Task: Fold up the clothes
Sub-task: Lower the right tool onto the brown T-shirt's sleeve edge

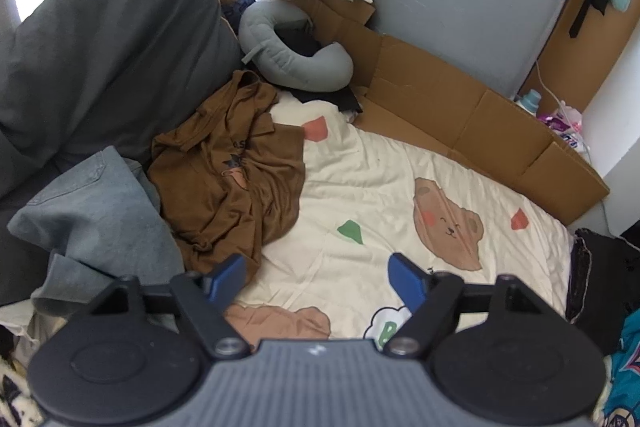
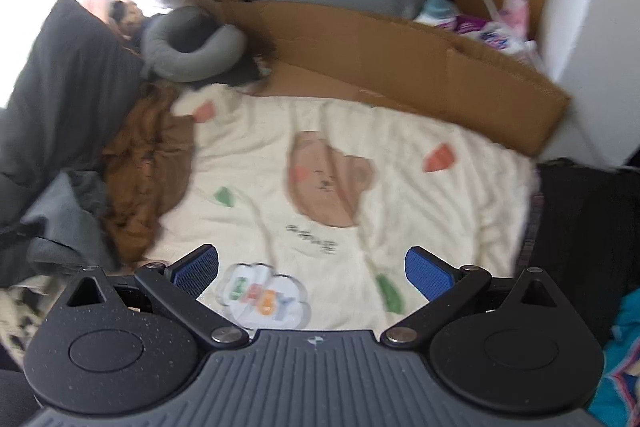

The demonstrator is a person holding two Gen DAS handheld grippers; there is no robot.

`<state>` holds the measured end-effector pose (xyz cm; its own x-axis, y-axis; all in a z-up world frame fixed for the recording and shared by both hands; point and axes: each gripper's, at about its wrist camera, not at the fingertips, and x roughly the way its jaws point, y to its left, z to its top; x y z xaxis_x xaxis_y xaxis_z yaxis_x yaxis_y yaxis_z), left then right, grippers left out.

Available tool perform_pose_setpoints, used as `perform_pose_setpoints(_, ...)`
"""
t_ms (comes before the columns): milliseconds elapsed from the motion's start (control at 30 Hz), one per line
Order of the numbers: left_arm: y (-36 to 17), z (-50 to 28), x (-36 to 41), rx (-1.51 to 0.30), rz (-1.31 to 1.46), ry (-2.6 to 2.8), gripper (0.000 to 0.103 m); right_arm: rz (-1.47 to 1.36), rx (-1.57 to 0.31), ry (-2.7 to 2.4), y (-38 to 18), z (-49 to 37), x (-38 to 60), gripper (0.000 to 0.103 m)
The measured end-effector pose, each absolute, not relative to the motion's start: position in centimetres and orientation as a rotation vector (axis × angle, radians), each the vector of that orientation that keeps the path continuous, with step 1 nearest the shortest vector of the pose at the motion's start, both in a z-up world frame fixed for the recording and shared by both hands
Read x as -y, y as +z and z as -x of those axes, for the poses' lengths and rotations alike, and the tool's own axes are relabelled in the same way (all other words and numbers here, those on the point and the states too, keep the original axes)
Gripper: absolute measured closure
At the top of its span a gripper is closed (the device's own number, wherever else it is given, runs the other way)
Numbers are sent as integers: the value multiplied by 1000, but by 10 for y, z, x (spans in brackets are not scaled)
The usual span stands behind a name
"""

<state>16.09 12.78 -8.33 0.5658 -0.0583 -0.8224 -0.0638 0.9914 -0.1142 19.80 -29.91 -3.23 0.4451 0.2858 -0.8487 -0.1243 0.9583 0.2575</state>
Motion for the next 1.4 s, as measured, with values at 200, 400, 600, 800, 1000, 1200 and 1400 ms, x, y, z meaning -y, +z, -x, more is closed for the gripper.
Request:
perform_pose_setpoints(200,-119,-173,-136,-975,133,2,31,-128,-1077,365,-55,-221,282,1)
perform_pose_setpoints(400,-162,-182,-155,-979,149,44,39,-106,-1048,479,-89,-241,261,2)
perform_pose_setpoints(600,-204,-189,-168,-984,149,69,41,-107,-1045,536,-137,-259,243,12)
perform_pose_setpoints(800,-246,-189,-182,-968,161,109,41,-75,-1030,571,-172,-277,222,17)
perform_pose_setpoints(1000,-277,-182,-194,-935,182,159,41,-37,-1016,594,-196,-296,200,24)
perform_pose_setpoints(1200,-304,-175,-205,-905,200,216,42,20,-1003,609,-212,-311,176,29)
perform_pose_setpoints(1400,-326,-172,-214,-882,213,240,42,48,-1000,629,-229,-325,150,29)
